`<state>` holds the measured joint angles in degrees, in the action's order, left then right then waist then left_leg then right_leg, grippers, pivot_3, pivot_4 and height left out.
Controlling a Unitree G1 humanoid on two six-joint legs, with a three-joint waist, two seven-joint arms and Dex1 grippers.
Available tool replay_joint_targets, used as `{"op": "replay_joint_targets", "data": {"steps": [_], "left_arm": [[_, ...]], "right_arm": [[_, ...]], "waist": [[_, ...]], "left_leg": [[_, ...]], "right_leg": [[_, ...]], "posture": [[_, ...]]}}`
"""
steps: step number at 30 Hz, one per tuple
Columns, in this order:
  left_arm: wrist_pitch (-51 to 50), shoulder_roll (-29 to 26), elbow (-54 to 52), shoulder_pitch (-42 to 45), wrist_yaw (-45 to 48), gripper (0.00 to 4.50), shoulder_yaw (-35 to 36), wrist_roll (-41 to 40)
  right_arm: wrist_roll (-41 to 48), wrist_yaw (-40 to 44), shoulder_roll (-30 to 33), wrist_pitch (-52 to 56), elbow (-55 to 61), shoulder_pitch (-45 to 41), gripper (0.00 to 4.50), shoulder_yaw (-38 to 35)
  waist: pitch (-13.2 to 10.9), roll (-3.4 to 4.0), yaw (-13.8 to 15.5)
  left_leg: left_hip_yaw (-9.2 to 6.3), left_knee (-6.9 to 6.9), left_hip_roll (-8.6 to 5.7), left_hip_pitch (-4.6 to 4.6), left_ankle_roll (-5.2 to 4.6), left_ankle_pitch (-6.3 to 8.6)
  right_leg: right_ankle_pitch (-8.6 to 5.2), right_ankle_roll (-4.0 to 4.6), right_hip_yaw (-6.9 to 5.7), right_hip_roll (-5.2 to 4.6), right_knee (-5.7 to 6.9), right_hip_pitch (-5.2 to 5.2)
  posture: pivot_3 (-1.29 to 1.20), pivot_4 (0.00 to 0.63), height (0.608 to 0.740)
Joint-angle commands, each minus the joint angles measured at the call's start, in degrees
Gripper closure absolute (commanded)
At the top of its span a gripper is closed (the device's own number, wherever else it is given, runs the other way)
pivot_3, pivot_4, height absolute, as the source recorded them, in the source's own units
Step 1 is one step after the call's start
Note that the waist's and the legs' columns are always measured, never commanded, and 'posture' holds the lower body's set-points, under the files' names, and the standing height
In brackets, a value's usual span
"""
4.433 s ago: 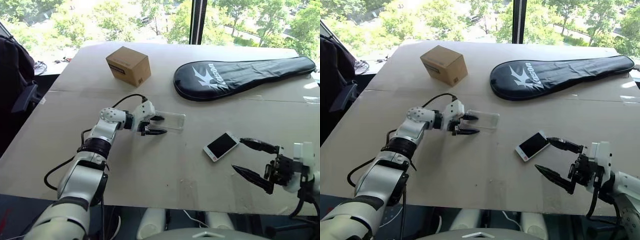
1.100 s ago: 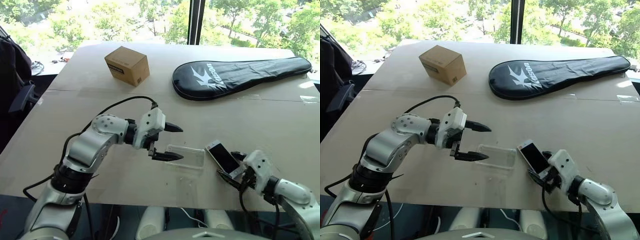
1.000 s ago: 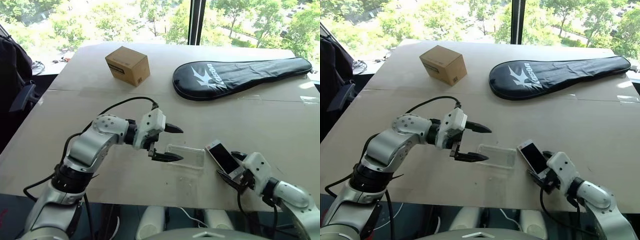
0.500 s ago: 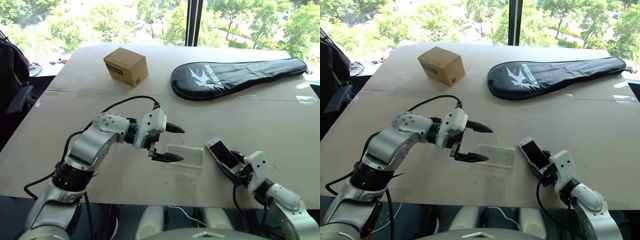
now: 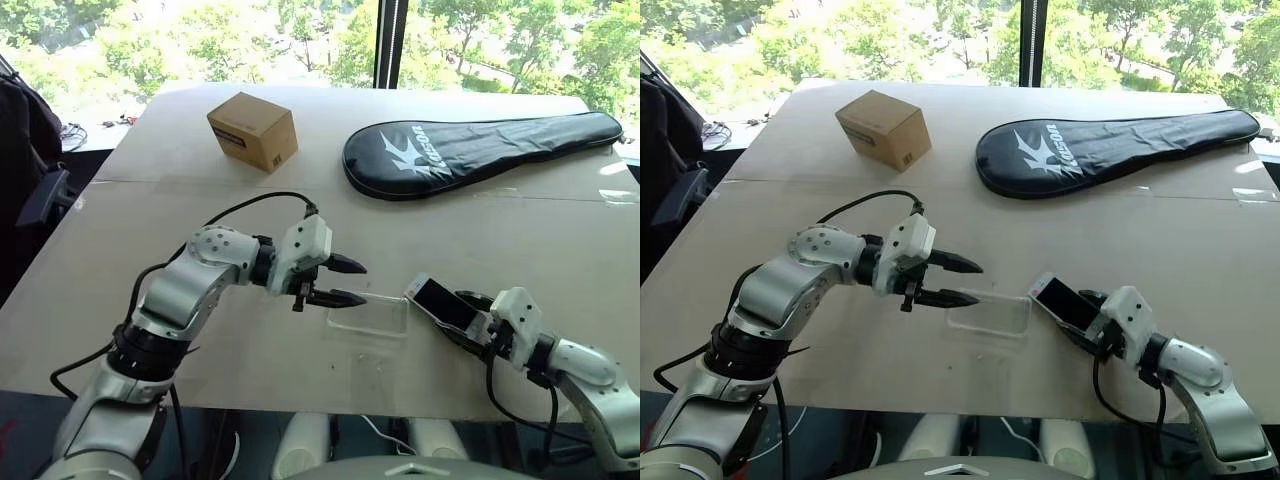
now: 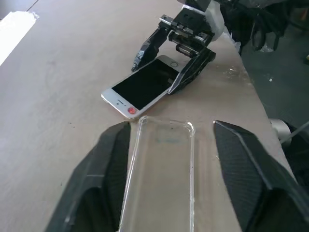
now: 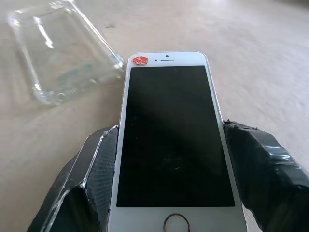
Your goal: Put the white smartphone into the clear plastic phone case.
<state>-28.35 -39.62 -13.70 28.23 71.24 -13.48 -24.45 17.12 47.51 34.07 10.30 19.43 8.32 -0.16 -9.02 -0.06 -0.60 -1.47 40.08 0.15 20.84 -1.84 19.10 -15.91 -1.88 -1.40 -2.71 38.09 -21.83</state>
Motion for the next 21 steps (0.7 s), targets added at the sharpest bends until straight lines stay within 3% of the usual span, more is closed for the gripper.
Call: {"op": "replay_joint_targets", "data": {"steps": [1,2,10,21], "left_arm": [[2.01,0.28,-0.17,0.08,-0.19,4.06,1.33,0.11],[2.37,0.67,0.09,0.21,-0.58,4.44,1.35,0.29],[4.06,2.55,0.79,-0.06,-2.77,4.44,1.05,1.37],[8.08,5.95,6.53,-2.52,-1.84,4.44,-5.34,6.19]], "right_arm": [[0.7,4.28,2.3,-1.72,1.79,-3.83,1.58,1.37],[0.85,5.4,2.9,-1.41,2.09,-5.34,1.58,2.03],[-1.13,10.68,10.72,7.42,5.59,-10.96,1.58,8.01],[-5.23,8.23,11.05,11.85,8.18,-13.27,1.58,13.26]], "waist": [[-0.05,0.03,-0.03],[-0.06,0.02,0.01],[-0.15,-0.01,0.67],[-0.16,0.0,0.58]], "left_leg": [[0.0,-0.01,0.0,0.0,0.1,-0.06],[-0.02,-0.03,-0.01,0.01,0.11,-0.06],[-0.07,-0.03,-0.03,0.09,0.12,-0.06],[-0.08,-0.03,-0.04,0.05,0.14,-0.07]], "right_leg": [[0.0,0.0,0.02,0.0,-0.02,0.0],[0.0,0.0,0.01,0.0,-0.06,0.0],[0.0,-0.01,-0.07,-0.07,-0.13,0.0],[0.0,-0.01,-0.07,-0.08,-0.1,0.01]], "posture": [[0.0,0.15,0.74],[0.0,0.15,0.74],[0.0,0.15,0.74],[0.0,0.15,0.74]]}}
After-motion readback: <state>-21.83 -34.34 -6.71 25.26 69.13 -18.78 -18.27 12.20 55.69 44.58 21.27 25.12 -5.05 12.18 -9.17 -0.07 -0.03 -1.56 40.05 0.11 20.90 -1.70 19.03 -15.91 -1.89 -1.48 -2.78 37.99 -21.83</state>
